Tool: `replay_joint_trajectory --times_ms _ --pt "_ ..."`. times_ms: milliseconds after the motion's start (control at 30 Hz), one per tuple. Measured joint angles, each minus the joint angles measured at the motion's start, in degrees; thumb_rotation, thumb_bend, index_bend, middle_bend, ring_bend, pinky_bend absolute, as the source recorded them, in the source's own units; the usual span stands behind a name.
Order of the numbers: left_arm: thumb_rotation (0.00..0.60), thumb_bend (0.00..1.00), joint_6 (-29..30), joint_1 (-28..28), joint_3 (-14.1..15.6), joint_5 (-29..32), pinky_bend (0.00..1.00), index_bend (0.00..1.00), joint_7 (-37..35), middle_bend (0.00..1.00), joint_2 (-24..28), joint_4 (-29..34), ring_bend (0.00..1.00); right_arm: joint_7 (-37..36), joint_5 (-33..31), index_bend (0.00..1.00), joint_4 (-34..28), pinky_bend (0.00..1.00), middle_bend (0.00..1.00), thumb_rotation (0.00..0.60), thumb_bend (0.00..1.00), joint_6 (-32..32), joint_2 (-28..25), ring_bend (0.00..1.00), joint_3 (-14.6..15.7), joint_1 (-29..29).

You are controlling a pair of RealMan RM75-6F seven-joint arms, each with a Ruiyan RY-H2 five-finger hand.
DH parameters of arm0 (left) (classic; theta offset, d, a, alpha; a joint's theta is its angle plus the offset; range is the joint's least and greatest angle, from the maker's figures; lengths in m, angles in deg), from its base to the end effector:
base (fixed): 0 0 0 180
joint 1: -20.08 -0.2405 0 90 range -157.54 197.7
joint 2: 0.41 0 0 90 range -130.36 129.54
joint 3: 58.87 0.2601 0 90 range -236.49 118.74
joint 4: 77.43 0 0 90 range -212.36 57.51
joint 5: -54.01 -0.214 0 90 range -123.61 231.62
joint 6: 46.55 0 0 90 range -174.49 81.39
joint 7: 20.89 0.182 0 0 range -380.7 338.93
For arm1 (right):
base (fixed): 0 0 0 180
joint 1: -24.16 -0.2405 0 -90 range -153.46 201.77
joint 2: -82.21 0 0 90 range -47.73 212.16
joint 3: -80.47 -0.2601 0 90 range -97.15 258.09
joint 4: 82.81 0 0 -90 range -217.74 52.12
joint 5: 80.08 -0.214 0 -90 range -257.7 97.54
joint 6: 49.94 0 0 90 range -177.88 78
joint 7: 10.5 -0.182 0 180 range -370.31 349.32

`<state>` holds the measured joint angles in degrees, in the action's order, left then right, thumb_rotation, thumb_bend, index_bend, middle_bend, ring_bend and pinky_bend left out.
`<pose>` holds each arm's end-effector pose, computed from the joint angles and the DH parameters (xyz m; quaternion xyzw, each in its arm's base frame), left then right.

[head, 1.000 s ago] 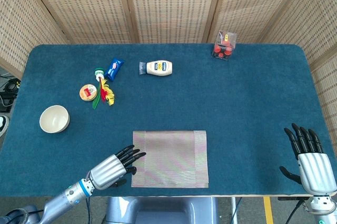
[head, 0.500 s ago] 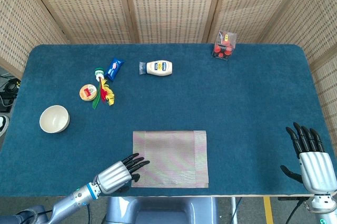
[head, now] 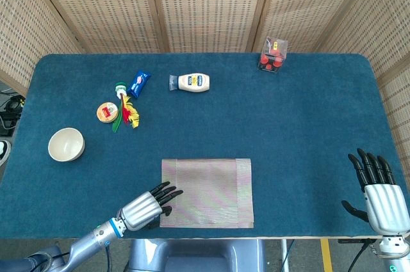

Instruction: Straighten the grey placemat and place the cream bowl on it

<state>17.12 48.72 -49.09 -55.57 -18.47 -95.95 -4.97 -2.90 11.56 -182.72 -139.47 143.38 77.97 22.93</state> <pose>-0.1838 0.2154 -0.1059 -0.8664 -0.2552 -0.3758 0.2072 -0.2847 -0.1971 0.1675 0.6072 -0.3475 0.3957 0.5950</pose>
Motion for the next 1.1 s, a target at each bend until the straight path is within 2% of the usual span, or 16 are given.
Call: replay_joint_trajectory --times_ms 567,633,700,900,1033,1100 --pt "0.6 0.28 0.5 1.2 0.03 1.18 0.0 0.47 0.39 0.0 -0.57 1.24 0.0 -0.09 -0.15 0.09 0.02 0.0 0.0 0.6 0.0 0.02 -0.08 0.0 0.01 -0.01" --pt "0.6 0.3 0.13 1.35 0.07 1.4 0.0 0.47 0.65 0.0 -0.69 1.27 0.0 -0.08 -0.11 0.09 0.02 0.0 0.0 0.6 0.0 -0.03 -0.09 0.0 0.01 0.0" --pt "0.6 0.38 -0.31 1.46 0.14 1.73 0.0 0.47 0.93 0.0 -0.98 1.21 0.0 -0.11 -0.11 0.09 0.01 0.0 0.0 0.6 0.0 -0.07 -0.1 0.0 0.02 0.02" --pt "0.6 0.51 -0.38 1.69 0.29 2.36 0.0 0.48 1.25 0.0 -1.73 1.07 0.0 -0.14 0.03 0.09 0.02 0.0 0.0 0.6 0.0 -0.13 -0.12 0.0 0.09 0.04" --pt "0.6 0.52 -0.4 1.9 0.33 2.79 0.0 0.48 1.38 0.0 -1.84 1.06 0.0 -0.15 -0.01 0.09 0.01 0.0 0.0 0.6 0.0 -0.12 -0.12 0.0 0.08 0.03" --pt "0.6 0.52 -0.57 1.98 0.34 3.04 0.0 0.52 1.43 0.0 -1.93 1.02 0.0 -0.14 -0.04 0.09 0.01 0.0 0.0 0.6 0.0 -0.09 -0.13 0.0 0.08 0.02"
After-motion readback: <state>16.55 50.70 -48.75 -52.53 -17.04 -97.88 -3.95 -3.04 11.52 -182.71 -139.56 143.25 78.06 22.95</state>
